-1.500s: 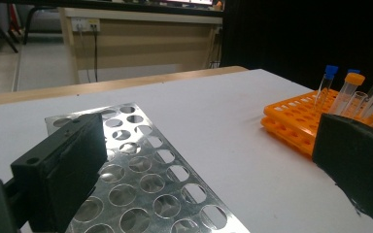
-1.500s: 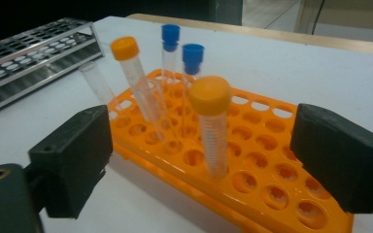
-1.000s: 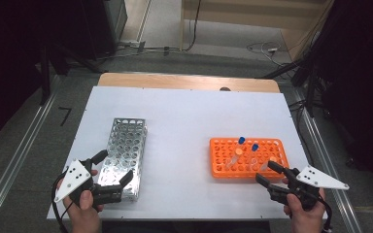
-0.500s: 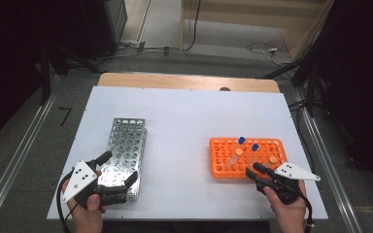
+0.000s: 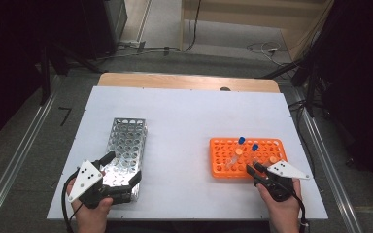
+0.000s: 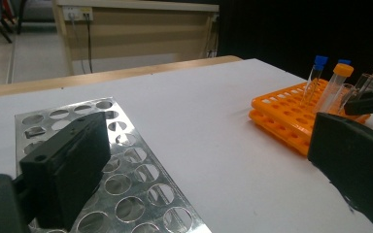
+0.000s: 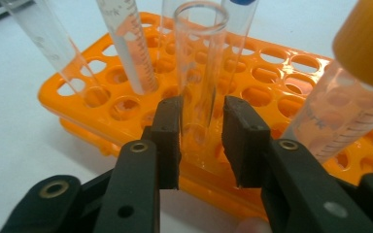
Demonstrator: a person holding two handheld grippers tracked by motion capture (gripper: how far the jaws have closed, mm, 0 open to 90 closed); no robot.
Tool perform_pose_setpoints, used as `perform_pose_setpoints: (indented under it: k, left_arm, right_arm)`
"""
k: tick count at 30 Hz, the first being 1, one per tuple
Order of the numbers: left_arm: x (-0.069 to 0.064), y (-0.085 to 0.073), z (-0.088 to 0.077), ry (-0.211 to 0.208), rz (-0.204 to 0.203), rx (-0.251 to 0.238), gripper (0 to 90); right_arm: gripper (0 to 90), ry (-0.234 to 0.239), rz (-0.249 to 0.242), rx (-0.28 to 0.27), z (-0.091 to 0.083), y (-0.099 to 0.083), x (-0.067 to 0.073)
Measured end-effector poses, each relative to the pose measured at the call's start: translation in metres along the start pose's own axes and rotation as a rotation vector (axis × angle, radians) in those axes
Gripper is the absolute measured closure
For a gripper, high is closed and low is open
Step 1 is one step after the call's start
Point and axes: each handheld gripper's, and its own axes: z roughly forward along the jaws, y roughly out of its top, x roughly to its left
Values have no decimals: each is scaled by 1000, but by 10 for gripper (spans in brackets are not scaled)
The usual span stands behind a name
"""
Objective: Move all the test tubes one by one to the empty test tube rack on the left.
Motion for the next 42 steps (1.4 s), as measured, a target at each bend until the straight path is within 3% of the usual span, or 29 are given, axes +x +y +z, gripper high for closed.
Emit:
perform_pose_setpoints:
  k: [9,18,23,32,42]
  left_arm:
    - [-2,-1,2,25,-6,18,62]
    - [-4,-1,4,52,-11,27,108]
    - [-6,0,4,68,-10,21,144]
    - [-8,1,4,25,-20,27,125]
    - [-15,2,8,-24,-8,40,119]
  right_arm:
    - [724,-19,-13,-27,5,-2,5]
    - [737,9,10,-31,4,-2,2]
    - [737,21,11,-68,-3,1,1]
    - [738,55,14,-119,-19,9,-4]
    - [739,104,12,-141,-39,17,1]
